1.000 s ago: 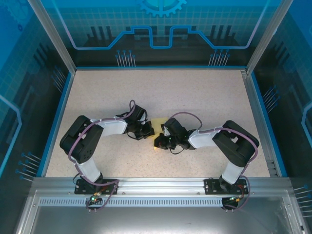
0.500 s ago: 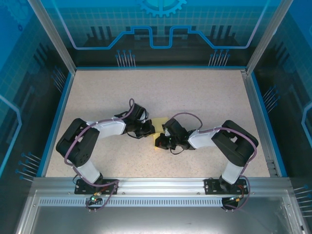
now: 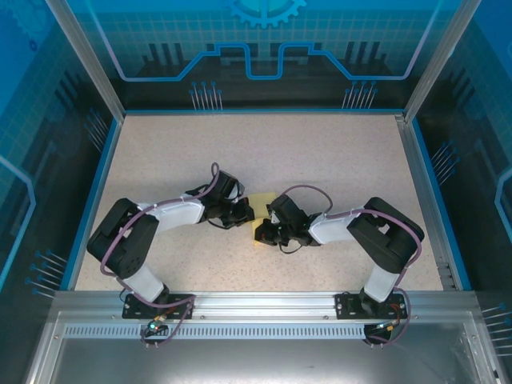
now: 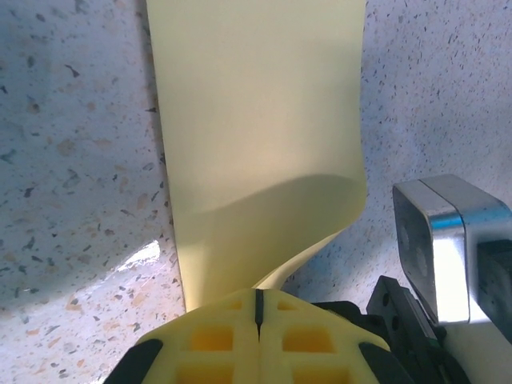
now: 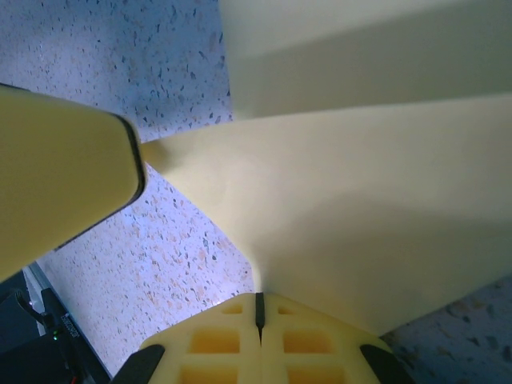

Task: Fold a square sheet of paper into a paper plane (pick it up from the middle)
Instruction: Third fold the triangle at the center of the table.

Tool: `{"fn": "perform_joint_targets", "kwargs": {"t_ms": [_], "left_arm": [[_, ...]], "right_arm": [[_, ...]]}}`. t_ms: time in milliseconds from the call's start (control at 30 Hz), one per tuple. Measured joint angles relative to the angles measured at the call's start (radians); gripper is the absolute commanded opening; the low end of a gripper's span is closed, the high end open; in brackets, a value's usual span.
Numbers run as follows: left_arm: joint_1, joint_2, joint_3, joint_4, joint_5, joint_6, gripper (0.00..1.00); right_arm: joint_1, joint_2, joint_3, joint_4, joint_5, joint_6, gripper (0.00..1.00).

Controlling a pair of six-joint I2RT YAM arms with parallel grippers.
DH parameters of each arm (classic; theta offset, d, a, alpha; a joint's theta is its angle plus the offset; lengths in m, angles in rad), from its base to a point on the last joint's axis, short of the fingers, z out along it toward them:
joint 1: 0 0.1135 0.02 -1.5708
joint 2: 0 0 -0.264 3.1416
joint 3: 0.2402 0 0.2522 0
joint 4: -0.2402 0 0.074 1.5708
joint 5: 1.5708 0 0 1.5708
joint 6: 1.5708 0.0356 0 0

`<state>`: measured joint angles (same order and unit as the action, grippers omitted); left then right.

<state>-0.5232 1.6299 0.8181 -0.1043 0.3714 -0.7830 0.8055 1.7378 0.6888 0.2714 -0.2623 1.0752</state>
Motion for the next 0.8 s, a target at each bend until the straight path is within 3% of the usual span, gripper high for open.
{"fn": "perform_joint_targets", "kwargs": {"t_ms": [300, 533, 800], "left_arm": [[-0.003, -0.050, -0.029, 0.005, -0.001, 0.000, 0.07], [-0.003, -0.066, -0.038, 0.005, -0.024, 0.007, 0.16], [-0.010, -0.023, -0.041, 0.023, -0.026, 0.016, 0.09]], "right_arm": [[0.000, 0.002, 0.011, -0.020, -0.009, -0.061, 0.00], [0.000, 0.002, 0.014, -0.027, -0.013, -0.087, 0.00], [-0.001, 0.003, 0.020, -0.037, -0.016, -0.093, 0.00]]}}
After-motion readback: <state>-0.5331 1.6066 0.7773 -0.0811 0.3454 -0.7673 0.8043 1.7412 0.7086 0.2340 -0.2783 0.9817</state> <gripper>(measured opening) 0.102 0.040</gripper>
